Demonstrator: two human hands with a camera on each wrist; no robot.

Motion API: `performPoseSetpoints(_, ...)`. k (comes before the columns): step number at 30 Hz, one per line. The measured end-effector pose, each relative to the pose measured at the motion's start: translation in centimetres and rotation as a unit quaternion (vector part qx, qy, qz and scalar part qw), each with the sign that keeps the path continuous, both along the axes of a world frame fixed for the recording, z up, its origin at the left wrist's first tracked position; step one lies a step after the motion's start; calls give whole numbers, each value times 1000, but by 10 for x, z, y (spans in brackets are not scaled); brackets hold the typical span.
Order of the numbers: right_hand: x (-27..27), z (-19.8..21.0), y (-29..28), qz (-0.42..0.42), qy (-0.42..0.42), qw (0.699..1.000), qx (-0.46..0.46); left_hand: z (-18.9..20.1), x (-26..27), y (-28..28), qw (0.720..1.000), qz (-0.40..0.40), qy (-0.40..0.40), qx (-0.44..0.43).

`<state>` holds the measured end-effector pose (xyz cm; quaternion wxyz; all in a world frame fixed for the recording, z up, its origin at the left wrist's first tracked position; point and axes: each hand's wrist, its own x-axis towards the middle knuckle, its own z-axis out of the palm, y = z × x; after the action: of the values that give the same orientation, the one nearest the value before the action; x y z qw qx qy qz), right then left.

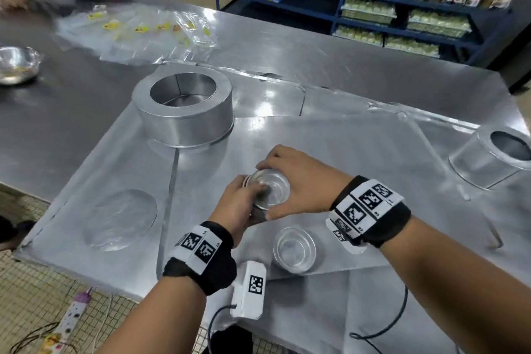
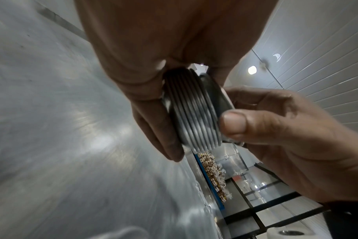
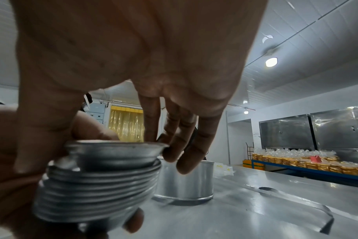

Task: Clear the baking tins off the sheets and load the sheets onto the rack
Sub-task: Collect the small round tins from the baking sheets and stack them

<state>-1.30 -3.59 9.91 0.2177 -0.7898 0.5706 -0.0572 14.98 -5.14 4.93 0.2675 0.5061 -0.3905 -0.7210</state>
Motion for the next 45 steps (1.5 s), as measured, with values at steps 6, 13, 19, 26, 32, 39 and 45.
performPoseSetpoints(6, 4, -6, 39, -45, -21, 999, -11, -2, 2, 24, 999, -37, 1, -6)
performPoseSetpoints(13, 13, -20, 70, -95, -63, 993, -24, -3, 8, 36, 999, -43, -6, -1)
performPoseSetpoints(19, -3, -39, 94, -232, -102, 967, -16, -4, 18, 30, 1000, -21, -10, 3)
performPoseSetpoints(26, -8, -71, 113, -343, -110, 929, 83, -7, 27, 27, 998, -41, -43, 7)
performPoseSetpoints(32, 0, -92, 118, -412, -172, 890, 91, -18, 29, 24, 996, -46, -80, 21)
performPoseSetpoints(39, 6, -112, 118, -521, -365, 759, 142, -28, 28, 18, 989, -58, -137, 13)
performPoseSetpoints(45, 2, -116, 114, -542, -419, 713, 149, -29, 24, 9, 982, -93, -163, 8)
